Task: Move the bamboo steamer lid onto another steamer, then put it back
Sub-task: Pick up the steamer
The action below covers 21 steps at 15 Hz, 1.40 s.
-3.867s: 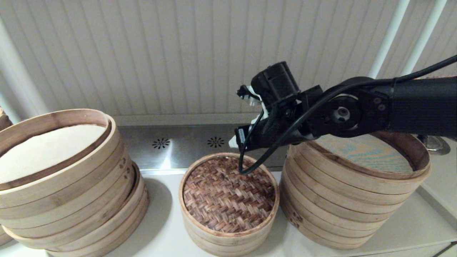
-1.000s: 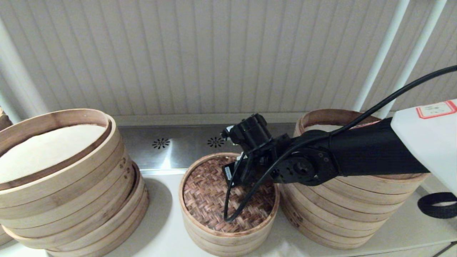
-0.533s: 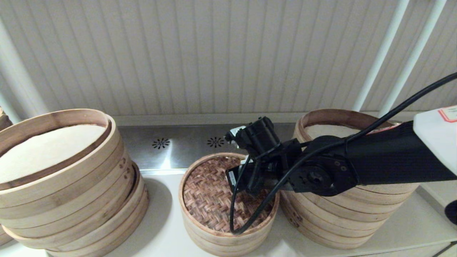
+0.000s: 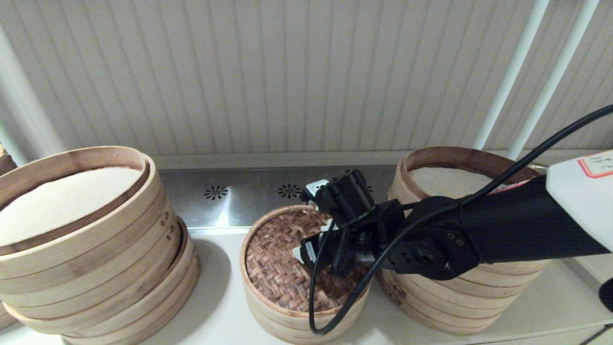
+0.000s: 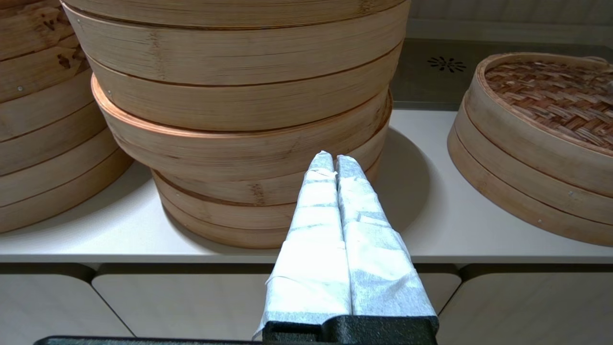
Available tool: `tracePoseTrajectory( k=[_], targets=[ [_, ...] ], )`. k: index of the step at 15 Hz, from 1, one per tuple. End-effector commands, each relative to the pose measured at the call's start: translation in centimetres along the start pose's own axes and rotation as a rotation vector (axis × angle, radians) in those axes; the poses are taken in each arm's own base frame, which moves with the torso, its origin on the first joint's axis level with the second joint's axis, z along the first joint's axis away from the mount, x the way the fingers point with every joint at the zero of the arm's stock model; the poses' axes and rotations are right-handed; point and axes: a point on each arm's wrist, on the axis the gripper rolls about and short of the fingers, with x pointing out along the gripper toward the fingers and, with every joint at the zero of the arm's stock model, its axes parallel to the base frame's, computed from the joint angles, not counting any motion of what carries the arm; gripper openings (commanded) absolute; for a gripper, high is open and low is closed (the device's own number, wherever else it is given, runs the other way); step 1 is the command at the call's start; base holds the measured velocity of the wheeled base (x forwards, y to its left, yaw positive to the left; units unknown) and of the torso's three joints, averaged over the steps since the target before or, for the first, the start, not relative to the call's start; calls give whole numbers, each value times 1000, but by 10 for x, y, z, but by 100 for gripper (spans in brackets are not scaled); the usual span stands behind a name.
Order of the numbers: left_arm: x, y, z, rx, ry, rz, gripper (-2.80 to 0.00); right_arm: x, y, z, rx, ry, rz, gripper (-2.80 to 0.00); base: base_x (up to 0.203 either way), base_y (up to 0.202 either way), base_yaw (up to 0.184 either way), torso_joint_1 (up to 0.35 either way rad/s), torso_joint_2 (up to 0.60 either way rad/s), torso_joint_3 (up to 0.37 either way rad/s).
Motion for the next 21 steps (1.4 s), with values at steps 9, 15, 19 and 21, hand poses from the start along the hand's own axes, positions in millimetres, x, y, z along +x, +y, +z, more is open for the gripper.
tracePoseTrajectory(
  k=[9,15,19,21],
  targets=[
    [0,0,0,-1,1,0,-280,13,3,-4,-5,4,2,0,0,0,0,0,0,0],
    [0,0,0,-1,1,2,-280,20,4,-5,-16,11,2,0,0,0,0,0,0,0],
    [0,0,0,-1,1,0,-280,20,6,-7,-21,5,4,-280,0,0,0,0,0,0],
    [0,0,0,1,1,0,-280,20,6,-6,-21,-5,6,-280,0,0,0,0,0,0]
  ],
)
